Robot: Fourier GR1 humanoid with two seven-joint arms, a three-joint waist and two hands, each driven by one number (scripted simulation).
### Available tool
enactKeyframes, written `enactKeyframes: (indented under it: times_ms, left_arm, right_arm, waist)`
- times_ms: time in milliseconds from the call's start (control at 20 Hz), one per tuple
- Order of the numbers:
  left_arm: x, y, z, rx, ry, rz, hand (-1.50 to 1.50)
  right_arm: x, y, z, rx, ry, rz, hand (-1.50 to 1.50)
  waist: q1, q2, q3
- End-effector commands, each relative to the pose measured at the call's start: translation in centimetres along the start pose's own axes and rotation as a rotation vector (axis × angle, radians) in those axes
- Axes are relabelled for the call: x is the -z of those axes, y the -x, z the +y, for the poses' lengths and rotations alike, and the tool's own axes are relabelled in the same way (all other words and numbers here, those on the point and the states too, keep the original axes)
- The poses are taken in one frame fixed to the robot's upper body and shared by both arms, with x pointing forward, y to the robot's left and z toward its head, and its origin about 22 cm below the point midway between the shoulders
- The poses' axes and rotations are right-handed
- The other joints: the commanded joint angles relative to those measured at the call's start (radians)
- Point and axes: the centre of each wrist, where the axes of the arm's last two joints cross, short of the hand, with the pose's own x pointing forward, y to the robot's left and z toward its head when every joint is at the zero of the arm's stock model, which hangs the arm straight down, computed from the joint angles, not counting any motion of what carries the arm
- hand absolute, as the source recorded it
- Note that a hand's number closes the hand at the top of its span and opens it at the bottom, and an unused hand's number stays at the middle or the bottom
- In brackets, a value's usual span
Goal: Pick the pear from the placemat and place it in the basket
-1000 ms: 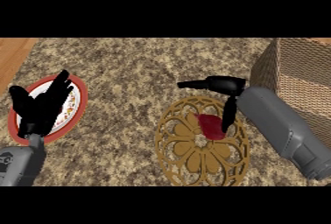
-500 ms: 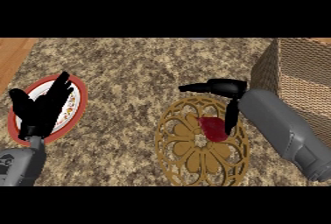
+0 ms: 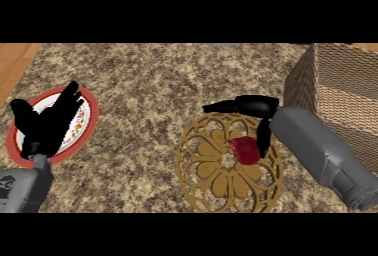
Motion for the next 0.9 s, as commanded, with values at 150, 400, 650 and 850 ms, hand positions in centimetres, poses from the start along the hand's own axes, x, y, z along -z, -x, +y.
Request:
enactKeyframes:
  times_ms: [150, 400, 650, 850]
  left_arm:
    - [-0.9, -0.3, 1.1, -0.001, -0.005, -0.003, 0.00]
    - [-0.1, -0.2, 0.9, -0.002, -0.014, 0.001, 0.00]
    - [-1.1, 1.5, 1.1, 0.012, -0.032, 0.007, 0.00]
    - [-1.8, 3.0, 3.2, 0.001, -0.104, 0.081, 0.00]
  right_arm:
    - [0.1, 1.1, 2.1, 0.033, -0.085, -0.112, 1.50]
    - [2.5, 0.5, 3.9, -0.032, -0.105, -0.145, 1.50]
    - [4.0, -0.3, 6.1, -0.052, -0.042, -0.002, 1.50]
    - [-0.6, 2.9, 9.1, 0.011, 0.185, 0.433, 1.50]
  waist:
    - [0.002, 0.007, 0.009]
    - [-0.003, 0.008, 0.009]
    - [-0.027, -0.005, 0.008]
    - [-0.130, -0.053, 0.002]
